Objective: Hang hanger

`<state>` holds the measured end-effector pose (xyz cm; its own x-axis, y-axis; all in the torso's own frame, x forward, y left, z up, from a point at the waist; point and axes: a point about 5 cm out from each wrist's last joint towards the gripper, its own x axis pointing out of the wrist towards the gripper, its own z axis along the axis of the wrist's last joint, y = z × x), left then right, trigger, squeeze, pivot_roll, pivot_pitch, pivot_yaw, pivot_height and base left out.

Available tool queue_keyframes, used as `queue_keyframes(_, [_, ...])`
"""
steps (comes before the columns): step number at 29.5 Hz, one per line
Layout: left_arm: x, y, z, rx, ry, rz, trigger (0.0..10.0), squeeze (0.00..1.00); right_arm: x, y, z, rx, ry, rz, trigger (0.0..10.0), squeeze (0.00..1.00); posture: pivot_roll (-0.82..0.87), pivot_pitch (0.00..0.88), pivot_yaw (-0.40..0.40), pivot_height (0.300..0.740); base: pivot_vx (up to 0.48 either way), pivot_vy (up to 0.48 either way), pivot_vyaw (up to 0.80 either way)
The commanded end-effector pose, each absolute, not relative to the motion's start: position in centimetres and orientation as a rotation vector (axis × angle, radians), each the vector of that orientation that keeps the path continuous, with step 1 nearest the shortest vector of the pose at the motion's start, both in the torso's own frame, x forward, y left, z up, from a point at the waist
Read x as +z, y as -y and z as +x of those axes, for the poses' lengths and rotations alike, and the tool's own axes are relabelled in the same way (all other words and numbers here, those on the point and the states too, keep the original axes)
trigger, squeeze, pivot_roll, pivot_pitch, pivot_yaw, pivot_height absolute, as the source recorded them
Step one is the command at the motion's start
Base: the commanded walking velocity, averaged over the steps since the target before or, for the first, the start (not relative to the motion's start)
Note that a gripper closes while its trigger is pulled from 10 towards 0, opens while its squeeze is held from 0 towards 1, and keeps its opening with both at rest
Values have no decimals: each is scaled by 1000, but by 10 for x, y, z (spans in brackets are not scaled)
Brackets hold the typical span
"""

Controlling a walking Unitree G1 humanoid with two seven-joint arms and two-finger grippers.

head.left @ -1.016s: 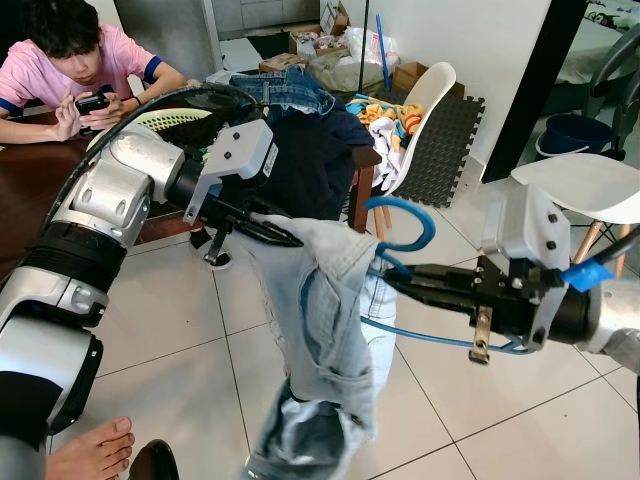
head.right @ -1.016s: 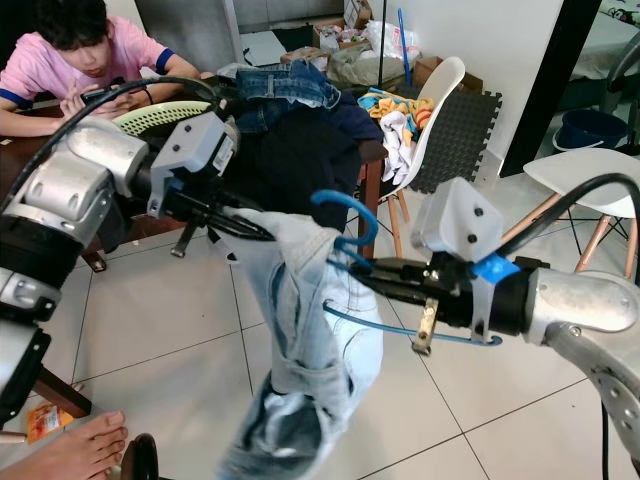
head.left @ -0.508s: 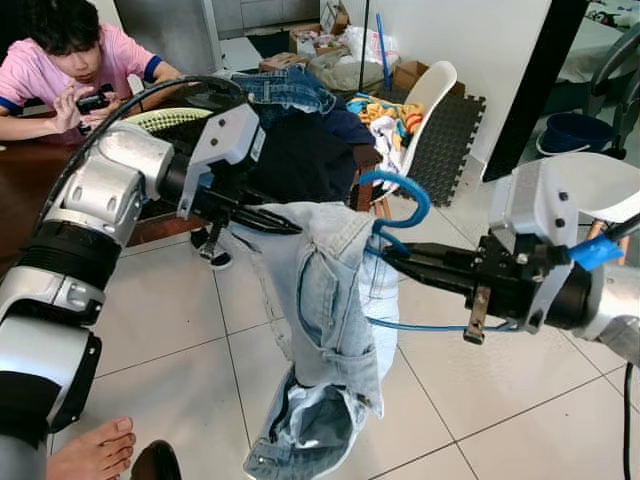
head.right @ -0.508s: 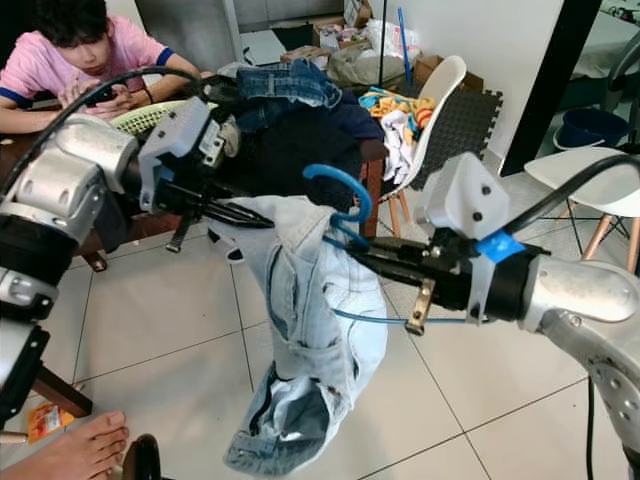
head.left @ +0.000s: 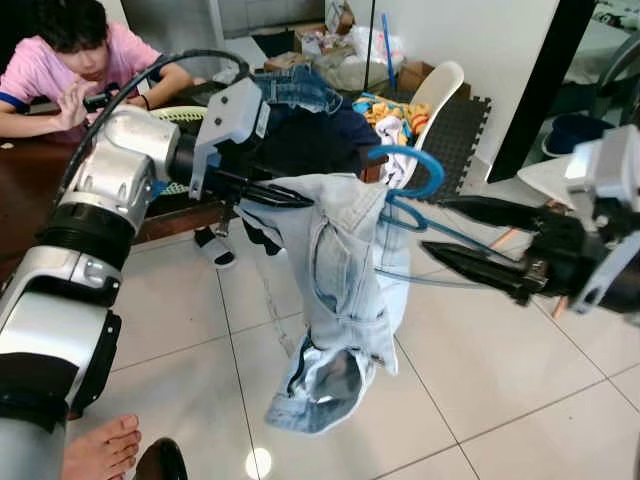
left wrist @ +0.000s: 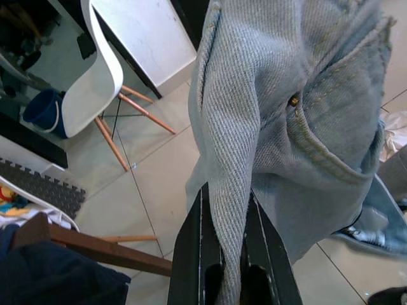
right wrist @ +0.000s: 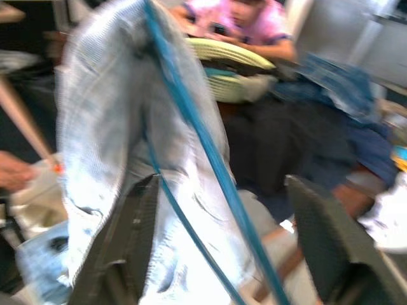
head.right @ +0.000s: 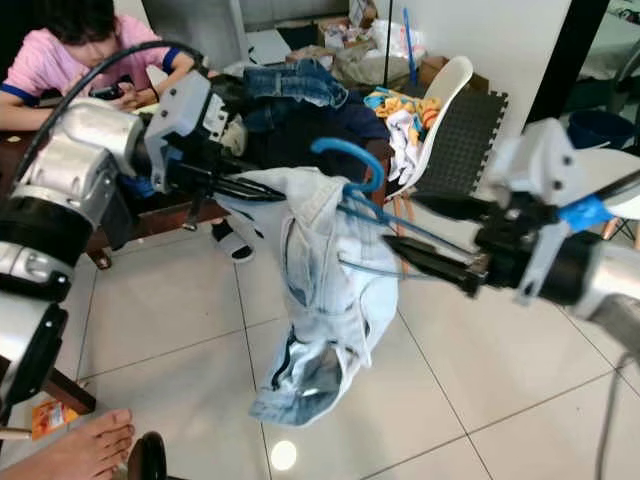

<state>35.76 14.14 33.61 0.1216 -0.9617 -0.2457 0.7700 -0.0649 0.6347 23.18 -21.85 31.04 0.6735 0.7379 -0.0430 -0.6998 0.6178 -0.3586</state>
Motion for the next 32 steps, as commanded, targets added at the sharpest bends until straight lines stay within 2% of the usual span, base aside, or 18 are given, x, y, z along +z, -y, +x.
queue_keyframes(1, [350, -150, 355, -1417, 362, 779, 0, 0, 311, 217, 230, 846, 115, -372, 10000, 1000, -54, 82, 60, 740, 0, 0, 0])
queue_keyframes(2, [351, -157, 357, -1385, 353, 781, 0, 0, 310, 232, 228, 785, 95, -370, 10000, 1000, -54, 81, 60, 740, 0, 0, 0])
queue_keyframes(3, [351, -157, 357, -1385, 353, 781, 0, 0, 310, 232, 228, 785, 95, -370, 10000, 1000, -54, 81, 60, 740, 0, 0, 0])
queue_keyframes(4, [355, -167, 358, -1332, 347, 773, 0, 0, 308, 253, 225, 692, 78, -362, 10000, 1000, -55, 81, 61, 740, 0, 0, 0])
queue_keyframes(5, [355, -167, 358, -1332, 347, 773, 0, 0, 308, 253, 225, 692, 78, -362, 10000, 1000, -55, 81, 61, 740, 0, 0, 0])
queue_keyframes(7, [364, -185, 360, -1235, 353, 757, 0, 0, 305, 280, 217, 574, 74, -313, 10000, 1000, -55, 79, 59, 740, 0, 0, 0])
queue_keyframes(11, [369, -192, 360, -1188, 375, 732, 0, 0, 289, 278, 214, 603, -7, -294, 10000, 1000, -55, 79, 59, 740, 0, 0, 0])
queue_keyframes(12, [370, -193, 361, -1173, 387, 723, 0, 0, 279, 273, 213, 635, -54, -288, 10000, 616, -53, 77, 57, 740, 0, 0, 0])
queue_keyframes(13, [372, -195, 361, -1158, 400, 718, 0, 0, 271, 269, 213, 658, -78, -269, 10000, 0, -52, 77, 57, 740, 0, 0, 0])
queue_keyframes(20, [381, -199, 361, -1108, 447, 691, 0, 0, 253, 272, 222, 620, -147, -236, 10000, 0, -53, 80, 54, 740, 0, 0, 0])
queue_keyframes(23, [385, -198, 361, -1093, 477, 671, 0, 0, 243, 261, 219, 688, -195, -217, 10000, 0, -51, 83, 53, 740, 0, 0, 0])
queue_keyframes(27, [394, -185, 363, -1076, 597, 577, 0, 0, 226, 217, 224, 838, -217, -118, 10000, 0, -56, 89, 50, 740, 0, 0, 0])
queue_keyframes(32, [397, -178, 364, -1062, 642, 545, 0, 0, 225, 209, 234, 819, -206, -82, 10000, 0, -54, 92, 48, 740, 0, 0, 0])
